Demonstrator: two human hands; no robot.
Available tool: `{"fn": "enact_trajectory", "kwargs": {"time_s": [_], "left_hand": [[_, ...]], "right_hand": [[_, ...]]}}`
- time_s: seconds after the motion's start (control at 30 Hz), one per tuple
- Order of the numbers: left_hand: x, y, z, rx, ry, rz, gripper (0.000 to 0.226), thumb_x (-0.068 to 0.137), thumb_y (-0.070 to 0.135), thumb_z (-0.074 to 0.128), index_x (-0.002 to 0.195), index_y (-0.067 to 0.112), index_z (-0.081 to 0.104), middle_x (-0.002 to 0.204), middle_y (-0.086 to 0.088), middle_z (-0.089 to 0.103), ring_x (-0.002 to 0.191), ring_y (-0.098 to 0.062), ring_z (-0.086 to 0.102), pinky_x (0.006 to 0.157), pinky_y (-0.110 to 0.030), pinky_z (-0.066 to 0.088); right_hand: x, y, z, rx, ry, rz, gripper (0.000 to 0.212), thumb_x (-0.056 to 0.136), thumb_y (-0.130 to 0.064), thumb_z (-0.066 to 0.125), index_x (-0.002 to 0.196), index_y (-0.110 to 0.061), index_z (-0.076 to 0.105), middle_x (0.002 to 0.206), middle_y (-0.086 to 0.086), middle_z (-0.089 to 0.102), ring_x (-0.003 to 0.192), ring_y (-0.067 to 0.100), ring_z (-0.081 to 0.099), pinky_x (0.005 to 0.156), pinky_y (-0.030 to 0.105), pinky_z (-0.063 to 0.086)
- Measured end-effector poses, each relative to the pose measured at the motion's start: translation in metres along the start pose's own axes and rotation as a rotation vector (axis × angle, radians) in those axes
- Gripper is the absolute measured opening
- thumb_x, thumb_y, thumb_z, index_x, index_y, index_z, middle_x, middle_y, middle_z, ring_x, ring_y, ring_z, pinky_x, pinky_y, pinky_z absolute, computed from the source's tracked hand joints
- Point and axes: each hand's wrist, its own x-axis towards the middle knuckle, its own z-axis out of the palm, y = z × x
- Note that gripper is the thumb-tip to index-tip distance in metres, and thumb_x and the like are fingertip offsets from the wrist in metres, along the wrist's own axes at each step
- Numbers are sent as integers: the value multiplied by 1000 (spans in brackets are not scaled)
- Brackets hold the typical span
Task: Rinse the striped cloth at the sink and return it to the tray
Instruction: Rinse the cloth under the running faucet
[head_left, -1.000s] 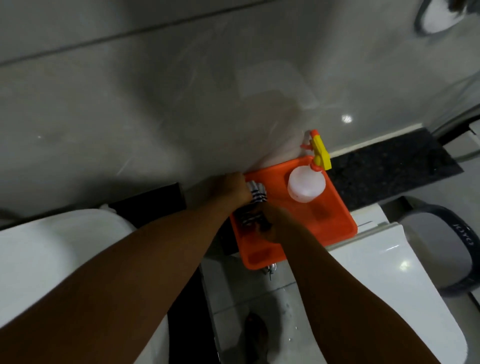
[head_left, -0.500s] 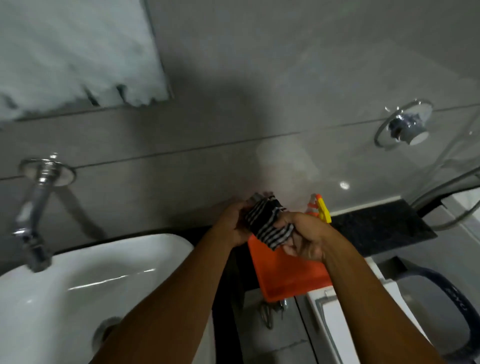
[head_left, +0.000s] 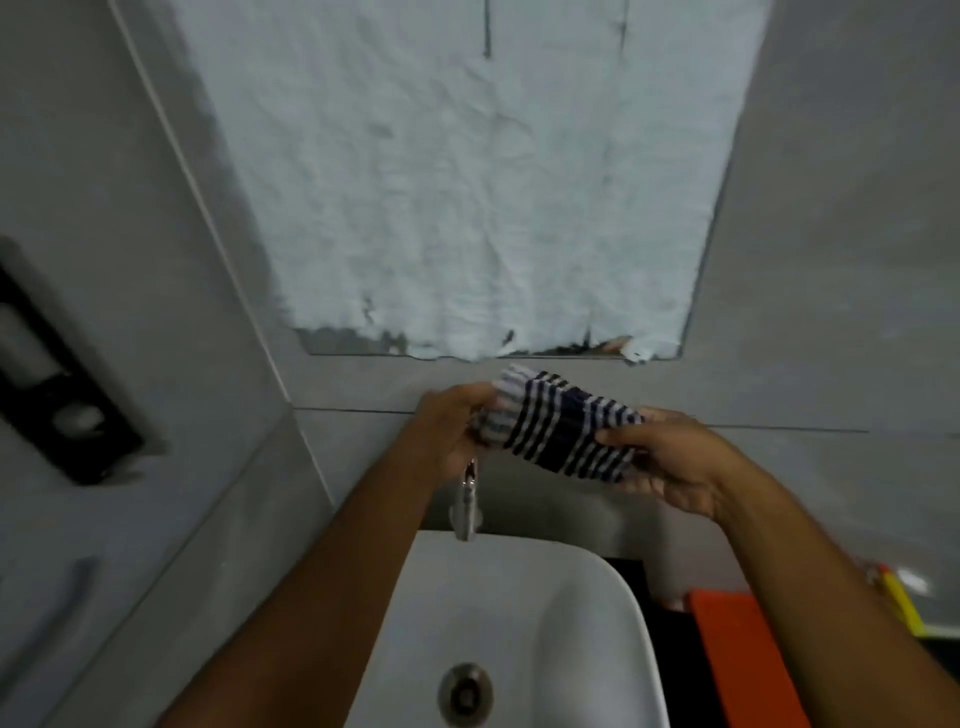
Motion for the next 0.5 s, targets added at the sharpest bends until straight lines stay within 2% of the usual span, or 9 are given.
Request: {"fn": "enact_trajectory", "kwargs": {"time_s": [0.1,0.17,0.27,0.33,0.37,0.4,0.43,0.47,0.5], "left_hand": [[-7,8,-42,77,240,79,16,85,-2,53,92,-1,68,63,-10,62,48,-17,56,39,-18,44],[-5,4,-56,125,380,75,16,83,-2,60,96,-4,68,68,-15,61,48,-20,55,40,-20,44],[5,-12,-70,298,430,68,7,81,1,70,86,-4,69,75,-19,62,56,-23,57,50,-28,49],[12,-25,-73,611,543,136,11,81,13,73,82,5,66,88,-18,63,76,-27,63,69,-41,59],[15,-30,-73,843,653,192,18,81,24,73,90,9,65,97,-14,63,87,-28,63,79,-46,58],[15,-34,-69,1007,720,262,26,82,36,70,95,14,65,101,-8,63,91,-26,63,83,-46,57],[15,-37,-63,1065,704,315,33,82,47,65,95,17,65,98,-4,66,89,-24,65,80,-42,57],[16,-39,-53,1035,618,305,41,81,55,60,92,17,67,91,-3,70,84,-23,68,73,-37,58],[18,-40,-45,969,515,247,48,79,60,59,93,16,70,87,-3,72,81,-23,71,69,-33,58]], "right_hand": [[31,-8,53,-99,125,-69,28,78,-1,73,106,0,68,103,20,74,85,32,72,65,36,60],[49,-6,76,-126,197,-95,23,76,0,76,98,-3,67,99,18,73,83,31,72,66,39,62],[70,6,89,-192,354,-148,22,73,-3,80,83,-12,63,89,15,71,77,29,70,71,46,62],[76,16,89,-194,402,-171,25,72,-4,82,81,-13,61,83,14,69,70,28,68,67,44,61],[79,21,89,-192,404,-185,25,73,-6,82,82,-14,60,81,12,67,70,27,68,65,41,61],[80,26,88,-198,398,-218,24,74,-8,82,83,-16,61,80,9,67,72,27,69,64,39,61],[80,31,88,-220,404,-283,22,76,-12,81,86,-17,62,81,7,68,76,28,70,66,37,60],[78,36,85,-292,444,-393,21,78,-19,79,91,-18,63,86,5,68,83,27,70,71,35,59],[76,40,80,-468,523,-546,21,82,-26,74,98,-19,63,96,5,66,93,26,67,78,35,56]]}}
